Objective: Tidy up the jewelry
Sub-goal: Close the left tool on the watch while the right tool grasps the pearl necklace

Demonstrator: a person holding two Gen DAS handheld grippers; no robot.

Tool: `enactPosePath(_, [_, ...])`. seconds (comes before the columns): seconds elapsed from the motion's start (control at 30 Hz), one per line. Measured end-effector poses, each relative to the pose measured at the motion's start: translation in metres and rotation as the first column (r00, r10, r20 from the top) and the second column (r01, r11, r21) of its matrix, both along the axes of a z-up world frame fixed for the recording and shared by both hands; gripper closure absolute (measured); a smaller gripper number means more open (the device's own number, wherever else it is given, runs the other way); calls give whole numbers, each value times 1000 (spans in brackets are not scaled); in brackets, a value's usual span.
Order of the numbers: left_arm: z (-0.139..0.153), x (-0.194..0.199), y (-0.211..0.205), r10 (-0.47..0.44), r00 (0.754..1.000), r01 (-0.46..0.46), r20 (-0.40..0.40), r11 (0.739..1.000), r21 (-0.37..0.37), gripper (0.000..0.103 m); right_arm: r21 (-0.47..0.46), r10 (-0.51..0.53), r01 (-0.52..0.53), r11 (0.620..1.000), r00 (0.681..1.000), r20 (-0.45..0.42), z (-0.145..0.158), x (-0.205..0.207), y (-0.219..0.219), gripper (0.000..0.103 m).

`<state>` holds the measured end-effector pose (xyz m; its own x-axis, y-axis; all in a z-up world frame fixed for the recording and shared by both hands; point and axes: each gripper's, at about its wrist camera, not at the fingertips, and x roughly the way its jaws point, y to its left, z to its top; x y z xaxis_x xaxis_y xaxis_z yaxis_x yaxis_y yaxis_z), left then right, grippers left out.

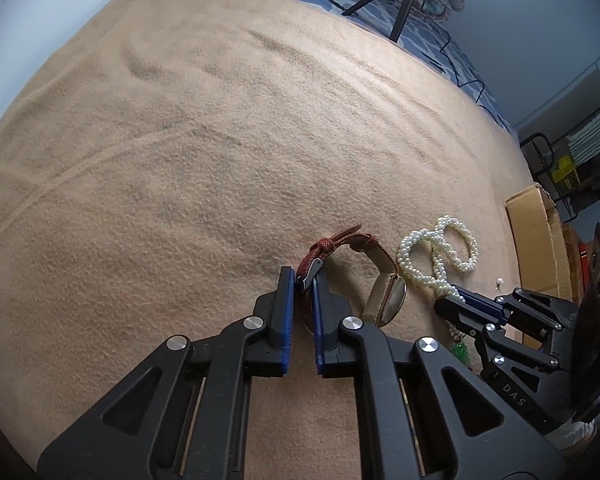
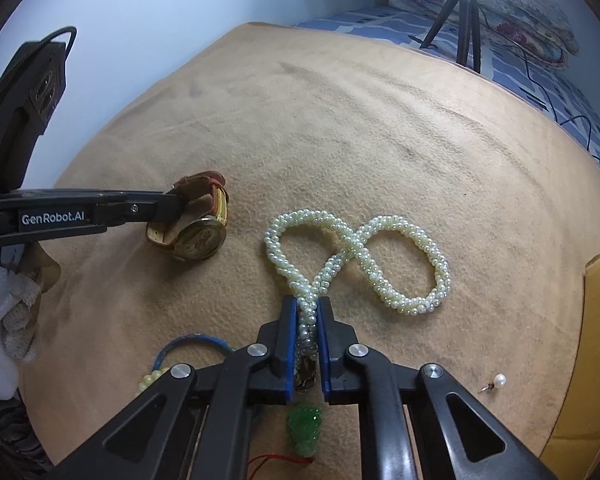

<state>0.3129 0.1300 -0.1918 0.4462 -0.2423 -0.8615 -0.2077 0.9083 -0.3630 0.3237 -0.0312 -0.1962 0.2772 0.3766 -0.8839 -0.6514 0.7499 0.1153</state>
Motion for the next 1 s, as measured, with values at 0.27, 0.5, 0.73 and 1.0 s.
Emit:
enactPosePath(0.27, [15, -12, -4, -7, 999, 7, 41, 1000, -8, 97, 113, -69, 66, 991, 997, 22, 29, -7, -22, 97])
enactPosePath(0.5, [33, -23, -8, -17, 997, 18, 69, 1000, -16, 97, 180, -106, 95, 979, 993, 54, 61, -19, -39, 97])
enactPosePath(0.73, [54, -30, -17, -34, 993, 36, 110, 999, -17, 97, 240, -123, 98, 966, 988, 94, 96, -37, -62, 98])
enactPosePath(1.0, [76, -36, -32, -67, 986, 68, 153, 998, -5, 97, 291, -158, 113, 950, 978, 136, 132, -51, -96, 98])
